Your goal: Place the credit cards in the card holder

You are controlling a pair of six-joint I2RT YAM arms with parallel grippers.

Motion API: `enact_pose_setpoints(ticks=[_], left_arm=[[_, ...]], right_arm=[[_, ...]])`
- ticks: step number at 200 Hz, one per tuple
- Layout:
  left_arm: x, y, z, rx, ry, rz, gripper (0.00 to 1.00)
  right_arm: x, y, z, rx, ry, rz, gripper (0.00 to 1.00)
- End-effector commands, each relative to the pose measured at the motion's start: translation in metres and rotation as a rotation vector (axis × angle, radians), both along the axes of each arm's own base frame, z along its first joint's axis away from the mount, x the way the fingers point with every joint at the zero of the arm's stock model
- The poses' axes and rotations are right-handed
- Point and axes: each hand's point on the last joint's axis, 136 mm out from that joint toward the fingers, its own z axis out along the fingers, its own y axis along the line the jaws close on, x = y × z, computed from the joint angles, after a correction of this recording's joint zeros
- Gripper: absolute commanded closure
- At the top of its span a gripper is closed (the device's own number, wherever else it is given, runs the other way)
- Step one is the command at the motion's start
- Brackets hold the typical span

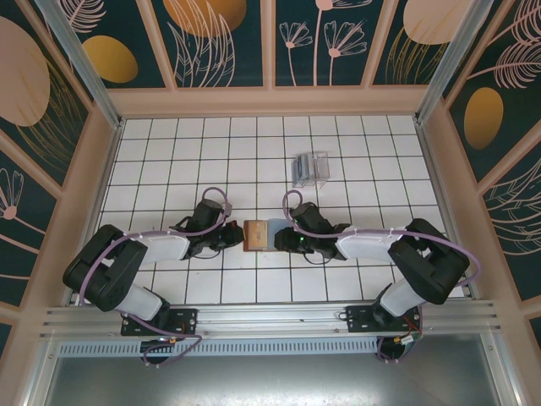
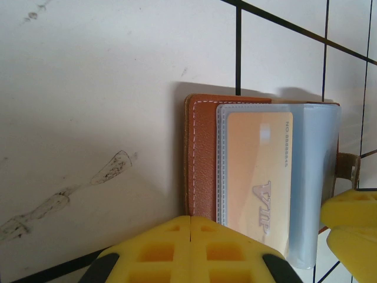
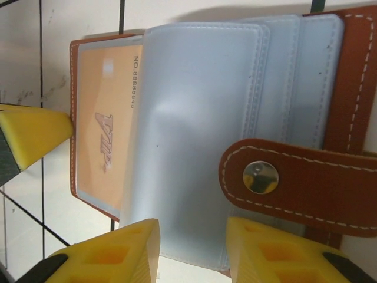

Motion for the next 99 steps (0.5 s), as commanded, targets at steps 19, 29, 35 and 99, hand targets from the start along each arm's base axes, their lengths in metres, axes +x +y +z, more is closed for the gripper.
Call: enact_pose_setpoints(ticks=[19, 29, 35, 99], left_arm=[[-0.0027, 0.0032, -0.0016, 0.01, 0.003, -0.004, 0.96], [-0.0025, 0.0035, -0.0026, 0.014, 0.002, -0.006, 0.96], [-0.0026, 0.0033, -0.0031, 0.016, 0.001, -0.009, 0.96], [-0.0077, 0.0037, -0.0098, 0.002, 0.016, -0.007, 0.96]], right_arm=[[0.0061, 0.0051, 0.0166, 0.145, 0.015, -0.016, 0.65], [0.0067, 0.0051, 0.0177, 0.167, 0.02, -0.016, 0.64], [0.0068, 0.0048, 0.0175, 0.178, 0.027, -0.017, 0.65], [0.0122, 0.0091, 0.0206, 0.218, 0.033, -0.02, 0.65]])
